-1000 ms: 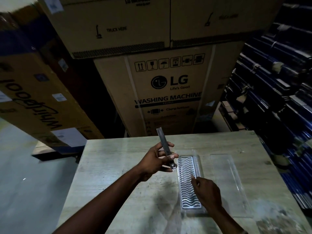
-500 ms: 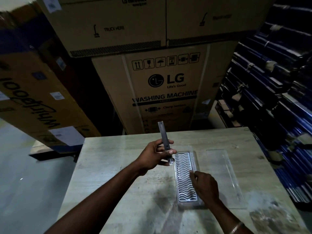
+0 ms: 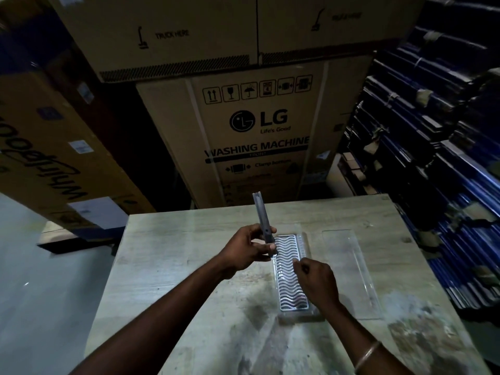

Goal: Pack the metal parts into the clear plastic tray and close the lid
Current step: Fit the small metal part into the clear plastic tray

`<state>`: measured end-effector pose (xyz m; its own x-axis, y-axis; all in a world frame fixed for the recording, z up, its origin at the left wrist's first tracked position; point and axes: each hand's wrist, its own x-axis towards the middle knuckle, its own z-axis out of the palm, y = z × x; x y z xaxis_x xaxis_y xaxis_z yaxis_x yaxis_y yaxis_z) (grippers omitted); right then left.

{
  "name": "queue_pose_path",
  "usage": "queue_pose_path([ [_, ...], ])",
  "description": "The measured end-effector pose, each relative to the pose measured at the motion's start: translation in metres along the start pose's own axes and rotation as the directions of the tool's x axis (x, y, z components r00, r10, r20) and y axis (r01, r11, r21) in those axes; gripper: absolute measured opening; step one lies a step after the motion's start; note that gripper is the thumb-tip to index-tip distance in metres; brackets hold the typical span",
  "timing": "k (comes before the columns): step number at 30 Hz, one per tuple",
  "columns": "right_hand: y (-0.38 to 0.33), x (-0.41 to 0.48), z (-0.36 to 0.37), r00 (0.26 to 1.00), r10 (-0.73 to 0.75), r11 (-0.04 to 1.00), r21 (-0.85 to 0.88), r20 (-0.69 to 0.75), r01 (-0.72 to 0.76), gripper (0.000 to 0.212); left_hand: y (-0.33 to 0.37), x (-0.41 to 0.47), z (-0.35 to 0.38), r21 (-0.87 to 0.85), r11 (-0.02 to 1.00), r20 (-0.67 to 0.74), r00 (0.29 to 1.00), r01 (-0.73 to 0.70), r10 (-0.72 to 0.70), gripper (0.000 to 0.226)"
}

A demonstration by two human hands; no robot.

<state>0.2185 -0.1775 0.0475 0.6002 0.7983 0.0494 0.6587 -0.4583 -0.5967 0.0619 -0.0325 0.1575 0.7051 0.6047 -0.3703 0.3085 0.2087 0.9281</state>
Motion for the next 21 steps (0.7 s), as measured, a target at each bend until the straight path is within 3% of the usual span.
queue_pose_path([
  [6, 0.000, 0.004, -0.003, 0.998, 0.059, 0.984, 0.171, -0.029, -0.053, 0.040, -0.029, 0.010, 0.020, 0.023, 0.996, -0.100, 0.992, 0.084, -0.081, 0.027],
  [11, 0.010, 0.000, 0.001, 0.981, 0.164, 0.928, 0.320, 0.108, -0.190, 0.028, -0.064, 0.018, 0.051, 0.031, 0.979, -0.130, 0.972, 0.201, -0.195, 0.027],
  [15, 0.026, -0.008, 0.004, 0.965, 0.246, 0.910, 0.320, 0.095, -0.264, 0.024, -0.091, 0.030, 0.067, 0.094, 0.954, -0.133, 0.953, 0.284, -0.271, 0.024],
  [21, 0.069, -0.032, -0.003, 0.933, 0.358, 0.899, 0.258, 0.036, -0.354, 0.022, -0.118, 0.054, 0.088, 0.297, 0.901, -0.175, 0.945, 0.317, -0.275, 0.023],
])
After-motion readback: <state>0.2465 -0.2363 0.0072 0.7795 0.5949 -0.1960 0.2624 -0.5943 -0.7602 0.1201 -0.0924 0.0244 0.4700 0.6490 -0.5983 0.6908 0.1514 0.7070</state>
